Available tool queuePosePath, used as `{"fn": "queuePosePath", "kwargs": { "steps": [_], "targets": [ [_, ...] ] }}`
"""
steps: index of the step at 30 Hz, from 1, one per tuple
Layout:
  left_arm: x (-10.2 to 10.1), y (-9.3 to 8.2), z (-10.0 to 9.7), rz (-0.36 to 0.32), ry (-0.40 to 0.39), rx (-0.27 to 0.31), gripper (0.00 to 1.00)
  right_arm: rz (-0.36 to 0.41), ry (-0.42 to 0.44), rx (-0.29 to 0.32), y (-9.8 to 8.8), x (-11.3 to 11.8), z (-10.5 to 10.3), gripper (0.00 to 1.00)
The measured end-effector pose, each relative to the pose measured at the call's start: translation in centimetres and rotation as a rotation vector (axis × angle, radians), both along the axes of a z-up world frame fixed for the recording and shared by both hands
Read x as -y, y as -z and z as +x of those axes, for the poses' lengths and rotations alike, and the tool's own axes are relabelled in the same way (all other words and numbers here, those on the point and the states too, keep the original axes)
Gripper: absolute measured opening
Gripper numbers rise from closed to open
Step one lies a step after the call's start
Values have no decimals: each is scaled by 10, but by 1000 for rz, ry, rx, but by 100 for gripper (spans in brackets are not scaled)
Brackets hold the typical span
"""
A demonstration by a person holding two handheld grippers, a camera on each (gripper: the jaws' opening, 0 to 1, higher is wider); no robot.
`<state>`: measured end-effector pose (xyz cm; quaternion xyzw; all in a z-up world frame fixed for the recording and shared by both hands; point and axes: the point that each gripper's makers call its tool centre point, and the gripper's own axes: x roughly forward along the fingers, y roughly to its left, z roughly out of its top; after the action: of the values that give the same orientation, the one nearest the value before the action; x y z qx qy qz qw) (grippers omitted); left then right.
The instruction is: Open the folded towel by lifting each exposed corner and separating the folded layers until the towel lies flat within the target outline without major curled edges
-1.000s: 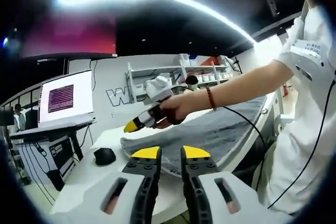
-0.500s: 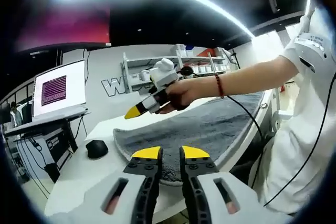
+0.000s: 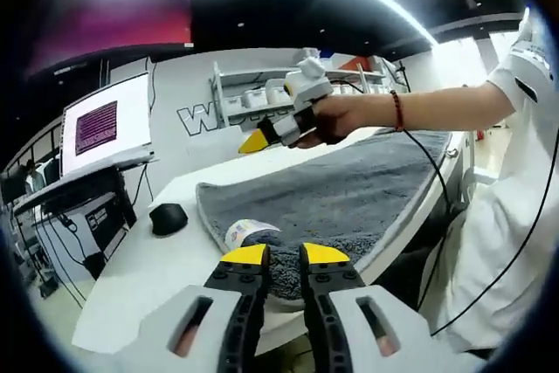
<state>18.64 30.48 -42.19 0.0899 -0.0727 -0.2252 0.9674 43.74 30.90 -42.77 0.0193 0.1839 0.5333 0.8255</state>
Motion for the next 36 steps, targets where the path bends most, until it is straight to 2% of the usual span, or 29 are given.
{"fn": "queuePosePath", "kwargs": {
  "steps": [6,8,10,12,13,15,16,18,22,26,28,31,36],
  "targets": [
    [17,2,7,28,52,-13,13,-10,5,16,-2,13,-1,27],
    [28,0,8,66,90,4,13,-13,-6,27,-7,18,-5,27],
    [33,1,11,66,105,-12,14,-16,-10,35,-8,19,-6,25],
    [37,7,14,100,107,-39,14,-19,-10,57,-12,27,-9,26],
    [40,10,14,109,120,-52,15,-13,-15,56,-12,34,-20,27],
    [41,10,13,93,124,-60,16,-11,-13,63,-14,34,-23,28],
    [39,10,14,87,113,-63,17,-27,-32,107,-15,35,-25,28],
    [33,13,16,75,83,-91,19,-38,-26,113,-12,40,-26,29],
    [32,15,16,78,79,-96,22,-40,-23,112,-11,42,-26,30],
    [28,20,14,67,74,-117,27,-76,-40,141,-6,54,-33,32],
    [24,27,15,70,63,-144,28,-71,-33,156,-7,61,-36,35],
    [13,40,19,114,0,-196,29,-51,-24,149,-10,68,-38,40],
    [14,44,21,123,-1,-212,31,-17,-14,170,-23,82,-40,44]
  ]
}}
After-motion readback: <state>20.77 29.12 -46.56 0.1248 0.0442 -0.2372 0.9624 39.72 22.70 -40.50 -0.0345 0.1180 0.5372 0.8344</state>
